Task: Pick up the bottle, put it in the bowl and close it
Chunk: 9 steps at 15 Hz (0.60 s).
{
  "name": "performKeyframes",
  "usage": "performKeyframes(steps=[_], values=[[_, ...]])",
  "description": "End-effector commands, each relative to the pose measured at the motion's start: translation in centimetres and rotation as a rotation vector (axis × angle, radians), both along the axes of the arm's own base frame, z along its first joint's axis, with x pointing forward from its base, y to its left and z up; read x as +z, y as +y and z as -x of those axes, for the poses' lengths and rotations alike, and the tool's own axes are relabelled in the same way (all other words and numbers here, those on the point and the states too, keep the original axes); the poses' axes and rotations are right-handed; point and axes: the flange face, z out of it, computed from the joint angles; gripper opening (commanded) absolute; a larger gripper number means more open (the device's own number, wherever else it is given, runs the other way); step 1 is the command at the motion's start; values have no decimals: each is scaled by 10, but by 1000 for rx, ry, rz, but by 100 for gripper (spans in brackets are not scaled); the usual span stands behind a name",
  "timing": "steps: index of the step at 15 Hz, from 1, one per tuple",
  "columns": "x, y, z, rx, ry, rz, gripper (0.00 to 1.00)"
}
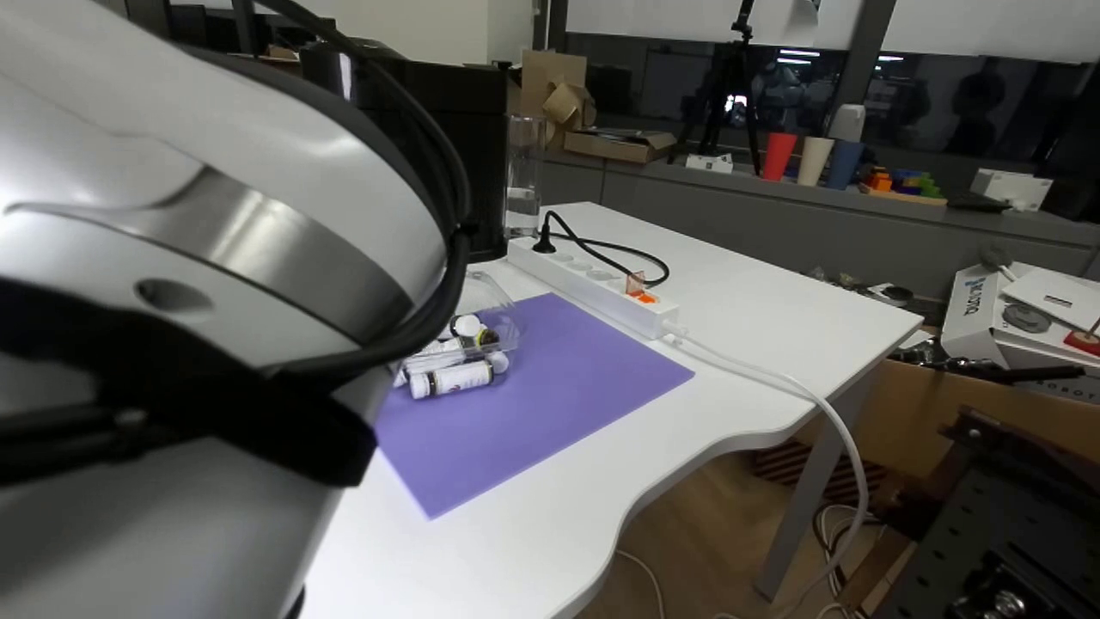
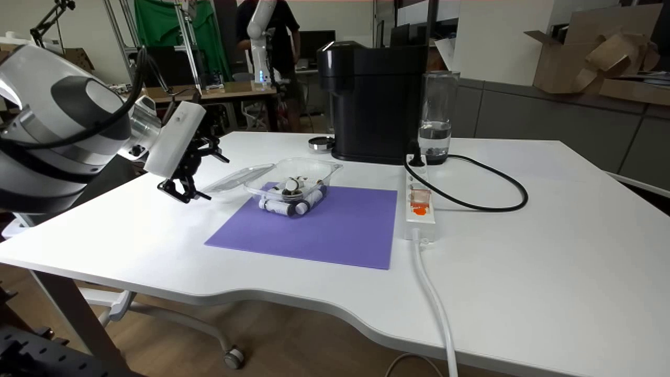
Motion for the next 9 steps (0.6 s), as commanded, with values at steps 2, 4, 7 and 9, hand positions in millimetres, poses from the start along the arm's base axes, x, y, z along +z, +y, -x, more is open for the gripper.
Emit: performKeyframes(steps=[2,4,7,9], values=[[-9,-3,-9,13,-20,40,100],[-15,-8,-11,7,-15,51,100],[-18,-12,-18,7,-32,72,100],[-16,-6,-25,28,-60,89,100]])
